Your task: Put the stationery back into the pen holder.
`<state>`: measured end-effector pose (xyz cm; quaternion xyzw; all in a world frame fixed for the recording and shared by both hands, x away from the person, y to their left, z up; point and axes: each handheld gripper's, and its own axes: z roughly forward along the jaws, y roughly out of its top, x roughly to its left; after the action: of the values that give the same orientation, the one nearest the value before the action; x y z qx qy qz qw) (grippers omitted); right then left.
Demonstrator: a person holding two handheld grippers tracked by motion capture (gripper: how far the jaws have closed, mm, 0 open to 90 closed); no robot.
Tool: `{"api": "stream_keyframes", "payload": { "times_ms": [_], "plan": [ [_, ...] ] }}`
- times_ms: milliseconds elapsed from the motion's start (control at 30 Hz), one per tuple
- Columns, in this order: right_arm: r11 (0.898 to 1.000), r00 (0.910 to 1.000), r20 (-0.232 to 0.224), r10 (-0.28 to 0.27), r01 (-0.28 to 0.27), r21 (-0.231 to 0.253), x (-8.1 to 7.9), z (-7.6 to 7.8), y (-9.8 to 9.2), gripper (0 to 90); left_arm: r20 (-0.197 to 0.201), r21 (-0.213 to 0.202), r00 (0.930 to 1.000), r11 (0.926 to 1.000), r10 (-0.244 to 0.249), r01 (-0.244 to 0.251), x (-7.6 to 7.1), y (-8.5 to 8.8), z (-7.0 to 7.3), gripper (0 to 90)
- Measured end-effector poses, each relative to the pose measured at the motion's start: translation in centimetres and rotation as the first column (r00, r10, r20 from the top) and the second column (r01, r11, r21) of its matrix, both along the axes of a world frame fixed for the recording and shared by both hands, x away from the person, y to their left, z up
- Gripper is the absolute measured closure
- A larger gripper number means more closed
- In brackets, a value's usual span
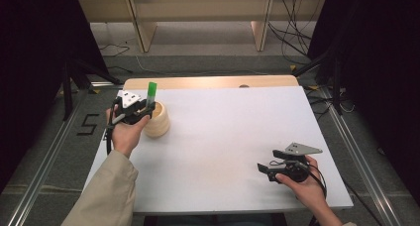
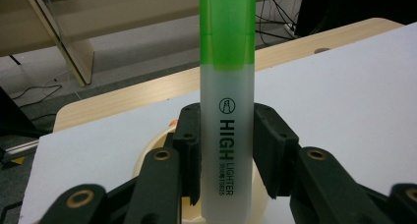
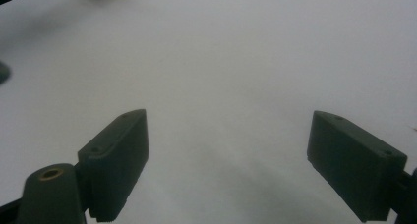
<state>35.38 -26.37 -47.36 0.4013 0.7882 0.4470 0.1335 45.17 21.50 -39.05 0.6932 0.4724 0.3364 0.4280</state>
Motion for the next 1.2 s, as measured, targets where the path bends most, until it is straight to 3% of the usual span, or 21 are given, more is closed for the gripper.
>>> {"api": "stream_keyframes", "payload": {
  "times_ms": [433,1200],
  "plan": [
    [1.000,1.0000,-0.002,-0.001,0.001,0.002,0.0,0.0,0.0,16.7,0.046,0.000,0.9988,0.9998,-0.018,0.018,0.5,-0.2,-0.4,66.2],
    [1.000,1.0000,-0.002,0.000,0.000,0.002,0.0,0.0,0.0,16.7,0.030,0.023,0.9994,0.9996,-0.015,0.015,1.5,0.0,-2.6,66.1]
  ]
}}
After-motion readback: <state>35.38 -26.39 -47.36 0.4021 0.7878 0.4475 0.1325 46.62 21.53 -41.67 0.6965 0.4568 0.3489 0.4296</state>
